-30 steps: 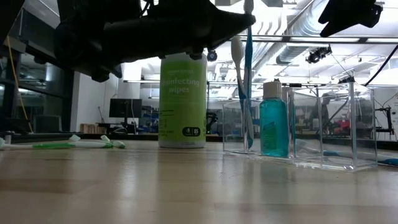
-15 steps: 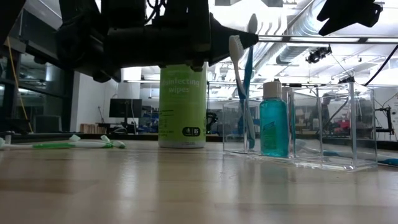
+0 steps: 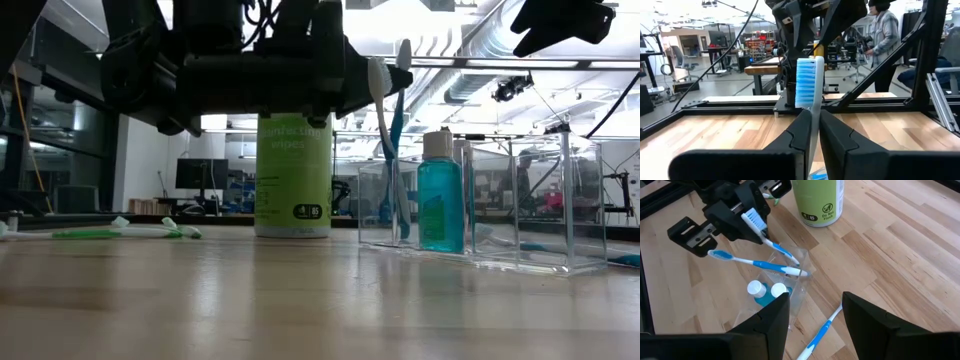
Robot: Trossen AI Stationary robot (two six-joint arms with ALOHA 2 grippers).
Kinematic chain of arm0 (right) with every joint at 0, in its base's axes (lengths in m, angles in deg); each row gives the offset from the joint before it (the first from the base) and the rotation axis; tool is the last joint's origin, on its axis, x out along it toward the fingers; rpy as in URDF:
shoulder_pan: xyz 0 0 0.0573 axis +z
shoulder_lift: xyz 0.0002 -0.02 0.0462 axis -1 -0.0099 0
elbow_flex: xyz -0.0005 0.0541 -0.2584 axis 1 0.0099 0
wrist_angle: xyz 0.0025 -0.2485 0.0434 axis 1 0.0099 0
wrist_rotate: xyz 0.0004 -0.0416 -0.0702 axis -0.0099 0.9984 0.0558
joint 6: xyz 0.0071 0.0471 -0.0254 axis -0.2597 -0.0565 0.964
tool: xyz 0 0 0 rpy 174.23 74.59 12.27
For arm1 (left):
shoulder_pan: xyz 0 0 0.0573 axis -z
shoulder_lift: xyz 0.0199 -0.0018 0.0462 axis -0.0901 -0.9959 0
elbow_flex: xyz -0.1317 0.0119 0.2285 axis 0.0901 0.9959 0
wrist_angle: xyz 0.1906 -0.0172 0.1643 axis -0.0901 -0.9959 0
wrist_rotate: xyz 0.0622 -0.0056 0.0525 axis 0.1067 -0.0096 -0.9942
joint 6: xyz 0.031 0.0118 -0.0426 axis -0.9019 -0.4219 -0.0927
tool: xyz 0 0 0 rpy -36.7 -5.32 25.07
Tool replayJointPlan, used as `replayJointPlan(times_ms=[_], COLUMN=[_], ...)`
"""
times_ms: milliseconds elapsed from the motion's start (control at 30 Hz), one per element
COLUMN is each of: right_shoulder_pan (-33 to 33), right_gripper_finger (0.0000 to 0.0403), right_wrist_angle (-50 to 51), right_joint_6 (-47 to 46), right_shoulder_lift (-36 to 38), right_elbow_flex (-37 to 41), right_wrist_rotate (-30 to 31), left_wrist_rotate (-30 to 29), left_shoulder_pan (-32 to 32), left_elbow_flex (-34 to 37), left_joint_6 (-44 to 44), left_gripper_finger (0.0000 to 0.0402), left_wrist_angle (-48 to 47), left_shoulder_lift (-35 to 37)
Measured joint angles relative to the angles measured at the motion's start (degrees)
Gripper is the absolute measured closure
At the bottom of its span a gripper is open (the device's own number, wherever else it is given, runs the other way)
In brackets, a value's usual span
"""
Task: Pick & Place toothbrushing station
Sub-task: Put the top blue toothbrush into the transparent organizer
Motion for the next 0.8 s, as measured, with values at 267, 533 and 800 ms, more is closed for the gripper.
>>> replayJointPlan(times_ms=[267, 533, 800], right_shoulder_pan=[0.0, 0.0, 0.0], right_gripper_finger=[0.0229, 0.0229, 0.0229], right_wrist_angle=[0.0, -0.7, -0.9], right_joint_6=[0.0, 0.0, 0.0], right_shoulder_lift=[0.0, 0.0, 0.0], right_elbow_flex=[0.0, 0.0, 0.0], right_wrist_rotate=[0.0, -0.3, -0.9], left_wrist_rotate=[2.4, 4.4, 6.5], left_shoulder_pan=[0.0, -0.4, -0.5], left_elbow_flex=[0.0, 0.0, 0.0], left_joint_6=[0.9, 1.5, 1.7], left_gripper_finger=[0.0367, 0.0367, 0.0336], left_wrist_angle=[-0.9, -1.6, -1.5], left_shoulder_lift=[0.0, 0.0, 0.0])
